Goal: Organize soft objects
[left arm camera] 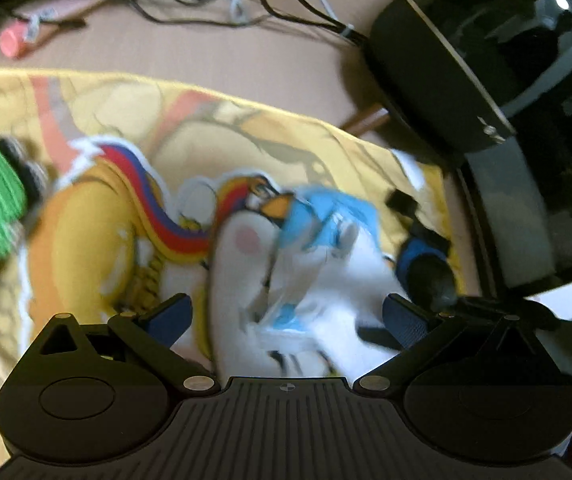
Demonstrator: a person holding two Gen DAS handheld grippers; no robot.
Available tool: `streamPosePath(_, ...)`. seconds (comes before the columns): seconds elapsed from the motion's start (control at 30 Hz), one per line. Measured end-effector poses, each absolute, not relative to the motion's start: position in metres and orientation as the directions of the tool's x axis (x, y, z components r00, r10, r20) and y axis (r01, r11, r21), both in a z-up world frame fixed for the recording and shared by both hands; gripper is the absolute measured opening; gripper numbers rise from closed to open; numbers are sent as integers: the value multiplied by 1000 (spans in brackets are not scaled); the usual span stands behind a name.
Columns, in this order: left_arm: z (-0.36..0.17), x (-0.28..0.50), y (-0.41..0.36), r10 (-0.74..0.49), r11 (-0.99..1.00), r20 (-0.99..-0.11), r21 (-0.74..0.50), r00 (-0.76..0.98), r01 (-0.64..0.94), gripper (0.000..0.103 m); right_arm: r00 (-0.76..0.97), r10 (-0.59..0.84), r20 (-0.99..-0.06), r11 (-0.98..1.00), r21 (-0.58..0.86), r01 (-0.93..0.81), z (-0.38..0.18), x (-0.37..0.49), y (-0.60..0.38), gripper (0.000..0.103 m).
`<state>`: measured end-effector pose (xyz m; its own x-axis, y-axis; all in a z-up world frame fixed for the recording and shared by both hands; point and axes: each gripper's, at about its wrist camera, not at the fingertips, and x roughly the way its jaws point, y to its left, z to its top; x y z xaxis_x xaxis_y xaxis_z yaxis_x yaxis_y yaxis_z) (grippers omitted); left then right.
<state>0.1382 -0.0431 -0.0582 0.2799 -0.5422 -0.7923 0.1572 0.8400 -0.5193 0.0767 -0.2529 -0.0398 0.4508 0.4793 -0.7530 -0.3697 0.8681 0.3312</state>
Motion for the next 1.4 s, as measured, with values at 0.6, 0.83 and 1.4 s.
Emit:
streamPosePath(0.6, -78, 161, -70, -604, 793, -761, -602, 237, 92, 103, 513, 424, -747, 897, 423, -126, -68, 103, -306, 12)
streamPosePath(0.83, -72, 176, -75, -518, 853, -800, -508, 302, 117, 103, 383, 545, -746, 838, 485, -250, -70, 82, -277, 12)
streamPosePath(1.4, -69, 172, -92, -441, 897, -846, -425, 299, 120, 103, 537, 473, -698, 867, 478, -143, -32, 71, -335, 13)
